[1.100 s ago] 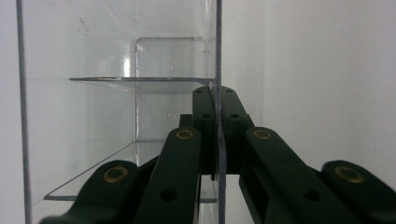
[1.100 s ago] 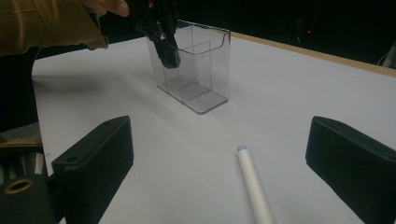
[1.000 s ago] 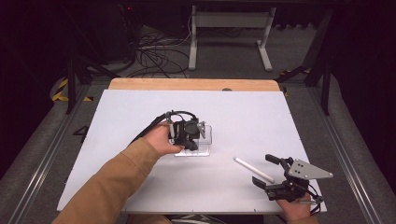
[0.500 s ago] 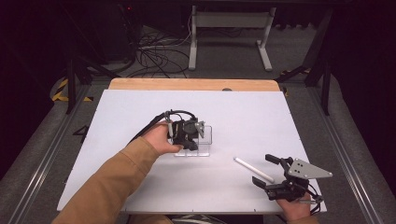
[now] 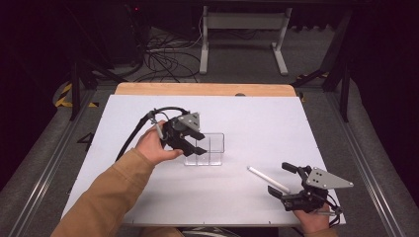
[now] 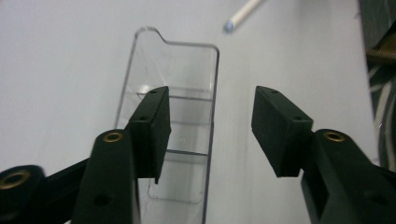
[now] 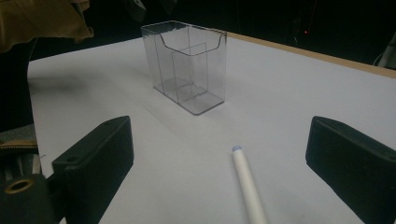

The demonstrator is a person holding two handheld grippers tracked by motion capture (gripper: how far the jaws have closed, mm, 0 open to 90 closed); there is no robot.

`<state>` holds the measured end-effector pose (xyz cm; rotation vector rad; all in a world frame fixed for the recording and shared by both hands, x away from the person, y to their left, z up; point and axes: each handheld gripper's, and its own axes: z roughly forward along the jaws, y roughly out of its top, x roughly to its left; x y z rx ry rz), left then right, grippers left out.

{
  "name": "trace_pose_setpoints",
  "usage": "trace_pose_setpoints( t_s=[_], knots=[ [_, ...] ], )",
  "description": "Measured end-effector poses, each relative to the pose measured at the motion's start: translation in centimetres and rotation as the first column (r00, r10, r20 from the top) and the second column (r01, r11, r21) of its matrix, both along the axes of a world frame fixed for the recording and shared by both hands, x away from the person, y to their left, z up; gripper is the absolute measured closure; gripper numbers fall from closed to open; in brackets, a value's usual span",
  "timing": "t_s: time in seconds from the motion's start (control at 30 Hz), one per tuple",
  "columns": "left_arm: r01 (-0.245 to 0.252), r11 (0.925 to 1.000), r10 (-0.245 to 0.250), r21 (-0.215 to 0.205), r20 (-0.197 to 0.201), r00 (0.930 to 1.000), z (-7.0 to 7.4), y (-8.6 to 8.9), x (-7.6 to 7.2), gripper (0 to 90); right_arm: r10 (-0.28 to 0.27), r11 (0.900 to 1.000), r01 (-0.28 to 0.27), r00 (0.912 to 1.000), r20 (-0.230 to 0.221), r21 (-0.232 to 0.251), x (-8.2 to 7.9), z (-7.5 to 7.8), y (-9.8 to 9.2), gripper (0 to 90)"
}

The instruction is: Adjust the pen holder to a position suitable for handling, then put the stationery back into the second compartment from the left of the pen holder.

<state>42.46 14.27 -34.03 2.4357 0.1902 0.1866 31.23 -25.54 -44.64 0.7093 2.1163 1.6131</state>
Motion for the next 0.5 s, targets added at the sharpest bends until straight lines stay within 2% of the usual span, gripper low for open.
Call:
trace_pose_setpoints(
  t_s=[0.07,0.23,0.3,0.4,0.5],
  knots=[
    [-0.019,0.9989,0.019,-0.043,0.005,0.9998,0.2,0.6,-0.4,36.2,-0.006,1.000,0.006,1.0000,-0.001,0.003,0.0,0.1,-0.1,7.8],
    [-0.047,0.9950,0.050,-0.088,0.028,0.9984,0.4,1.5,-1.3,31.4,-0.008,1.000,0.008,1.0000,0.005,-0.002,-0.1,0.2,0.0,7.7],
    [-0.049,0.9924,0.051,-0.113,0.022,0.9984,0.4,1.8,-1.5,29.4,-0.006,1.000,0.006,0.9999,0.008,-0.004,-0.1,0.2,0.0,7.7],
    [-0.079,0.9858,0.084,-0.148,0.028,0.9961,0.5,2.4,-1.9,24.1,-0.008,1.000,0.008,0.9999,0.010,-0.004,0.0,0.4,0.1,7.5],
    [-0.115,0.9732,0.126,-0.199,0.046,0.9909,0.5,3.3,-2.5,18.3,-0.011,1.000,0.011,0.9999,0.008,-0.006,0.0,0.3,0.1,7.3]
  ],
)
